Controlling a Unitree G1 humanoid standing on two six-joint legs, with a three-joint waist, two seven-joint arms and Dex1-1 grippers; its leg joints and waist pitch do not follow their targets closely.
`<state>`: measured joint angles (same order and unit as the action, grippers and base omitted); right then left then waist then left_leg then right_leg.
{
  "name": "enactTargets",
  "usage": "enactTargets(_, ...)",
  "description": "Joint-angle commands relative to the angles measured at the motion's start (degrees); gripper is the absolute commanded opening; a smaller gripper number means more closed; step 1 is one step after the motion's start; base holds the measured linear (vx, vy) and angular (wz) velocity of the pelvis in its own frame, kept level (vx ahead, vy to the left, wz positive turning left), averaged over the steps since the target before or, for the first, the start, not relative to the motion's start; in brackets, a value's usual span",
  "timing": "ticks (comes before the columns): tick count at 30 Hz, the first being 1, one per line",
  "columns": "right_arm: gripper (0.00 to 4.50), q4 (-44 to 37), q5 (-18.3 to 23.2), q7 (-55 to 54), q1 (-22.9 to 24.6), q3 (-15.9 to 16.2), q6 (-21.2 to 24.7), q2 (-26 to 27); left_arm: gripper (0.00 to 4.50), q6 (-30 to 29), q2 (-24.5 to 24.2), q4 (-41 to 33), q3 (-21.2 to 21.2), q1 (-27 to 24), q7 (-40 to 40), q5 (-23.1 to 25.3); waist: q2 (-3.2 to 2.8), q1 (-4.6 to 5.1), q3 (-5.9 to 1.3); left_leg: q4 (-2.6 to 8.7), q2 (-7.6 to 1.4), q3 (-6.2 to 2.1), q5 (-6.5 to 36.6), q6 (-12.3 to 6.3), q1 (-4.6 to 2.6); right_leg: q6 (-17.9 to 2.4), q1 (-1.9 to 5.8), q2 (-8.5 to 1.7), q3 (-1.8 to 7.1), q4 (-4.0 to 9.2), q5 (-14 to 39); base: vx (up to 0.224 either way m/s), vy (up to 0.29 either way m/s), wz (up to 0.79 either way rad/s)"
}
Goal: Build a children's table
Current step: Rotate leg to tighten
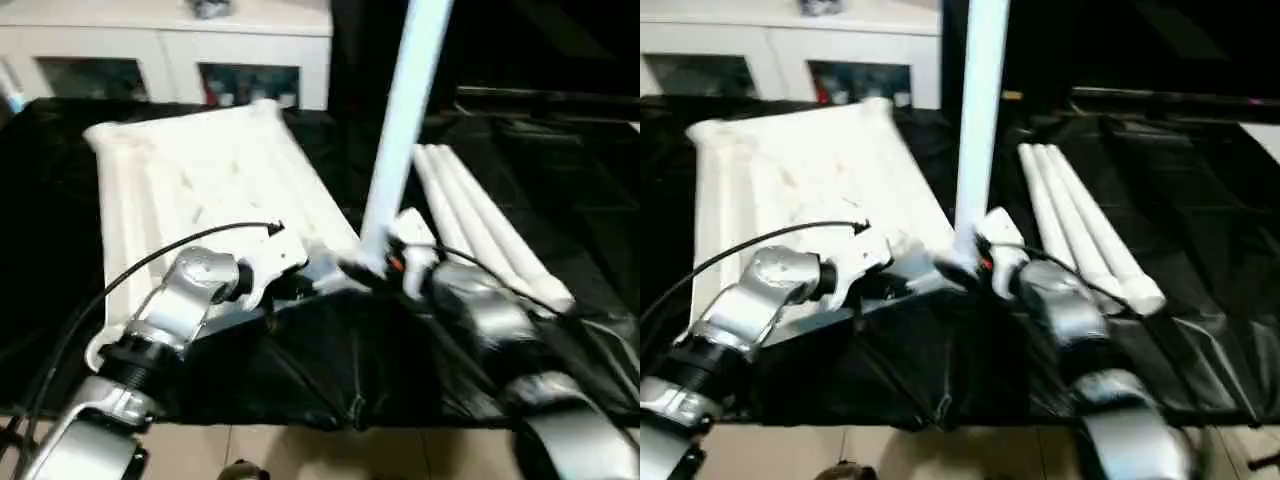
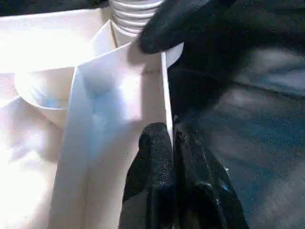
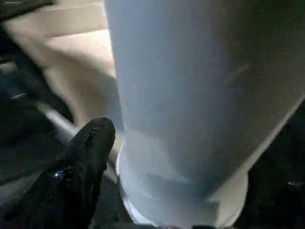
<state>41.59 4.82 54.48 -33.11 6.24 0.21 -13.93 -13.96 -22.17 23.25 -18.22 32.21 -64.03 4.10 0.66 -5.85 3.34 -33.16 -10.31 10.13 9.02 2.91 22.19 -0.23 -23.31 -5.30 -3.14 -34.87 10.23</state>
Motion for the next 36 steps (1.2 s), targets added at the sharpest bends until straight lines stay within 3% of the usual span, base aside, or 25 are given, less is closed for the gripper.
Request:
enactTargets(1,3.75,-4.3,1.7,5.7,0.7,2.0,1.4,-0.7,0.00,2.9,0.8,-0.8,-2.9,0.6,-4.3,-1.7,-0.05,-0.21,-3.98,4.01,-2.89,-0.42,15.3,-2.54,-1.43,-13.0,2.59,-2.81,2.14,3.81,9.9,0.000,0.000,0.00)
enactTargets(9,3.75,-17.2,4.6,20.5,7.1,7.1,8.1,-8.1,0.00,5.0,-3.0,0.1,-3.5,1.1,-12.7,-3.0,-0.19,-1.14,-3.73,4.33,-2.99,-0.57,18.0,-1.34,-1.48,-11.9,2.40,-3.15,2.21,4.32,15.7,0.000,0.000,0.00)
enactTargets(14,3.28,-19.6,4.2,21.9,8.5,8.6,9.2,-9.3,0.00,5.3,-4.1,0.4,-3.6,1.1,-14.2,-2.8,-0.14,-1.07,-3.68,4.43,-3.02,-0.66,19.5,-0.30,-1.66,-11.5,2.11,-3.28,2.27,4.58,18.1,0.000,0.000,0.00)
enactTargets(24,2.79,-21.7,3.7,20.7,9.9,9.6,10.8,-8.7,0.00,5.8,-4.4,1.0,-3.2,1.3,-14.1,-2.6,-0.07,-1.16,-3.86,4.28,-2.93,-0.62,17.3,-0.66,-1.43,-12.3,2.39,-3.19,2.20,4.12,14.4,0.000,0.000,0.00)
enactTargets(28,2.77,-18.8,3.3,15.0,9.2,8.0,9.9,-5.8,0.00,3.6,-3.2,-0.1,-1.7,0.7,-11.0,-3.1,-0.01,-0.94,-3.75,4.36,-2.89,-0.67,18.2,-0.07,-1.46,-12.1,2.24,-3.35,2.22,4.25,16.3,0.000,0.000,0.00)
enactTargets(30,2.77,-17.6,3.1,12.9,8.8,7.4,9.6,-4.7,0.00,2.7,-2.7,-0.3,-1.2,0.7,-9.8,-3.2,0.05,-0.58,-3.58,4.43,-2.76,-0.81,20.6,0.74,-1.68,-11.0,2.08,-3.46,2.16,4.76,20.8,0.000,0.000,0.00)
enactTargets(33,2.76,-9.6,1.9,-1.8,5.0,3.2,8.3,1.9,0.00,-0.7,0.6,-1.0,0.5,0.7,-2.4,-2.5,-0.02,0.10,-3.49,4.57,-2.77,-1.08,22.0,1.87,-1.62,-10.1,1.89,-3.62,2.13,4.94,24.0,0.000,0.000,0.00)
enactTargets(34,2.76,-9.6,1.9,-1.8,5.0,3.2,8.3,1.9,0.00,-0.7,0.6,-1.0,0.5,0.7,-2.4,-2.5,-0.07,0.54,-3.32,4.61,-2.69,-1.12,22.8,2.30,-1.61,-10.3,1.66,-3.64,2.12,5.02,24.9,0.000,0.000,0.00)
enactTargets(35,2.75,-7.3,1.8,-5.8,3.8,2.0,8.3,3.6,0.00,-1.3,1.4,-1.0,0.7,0.7,-0.3,-2.0,-0.08,1.07,-3.47,4.70,-2.57,-1.58,23.0,2.94,-1.29,-8.7,2.23,-3.74,1.72,5.19,27.6,0.000,0.000,0.00)
enactTargets(36,2.75,-4.0,1.7,-10.9,2.0,0.8,8.4,6.2,0.00,-2.7,2.7,-1.2,1.0,1.0,3.1,-0.8,-0.13,1.22,-3.42,4.75,-2.57,-1.53,23.3,2.76,-1.34,-8.5,2.02,-3.67,1.81,5.38,27.6,0.000,0.000,0.00)
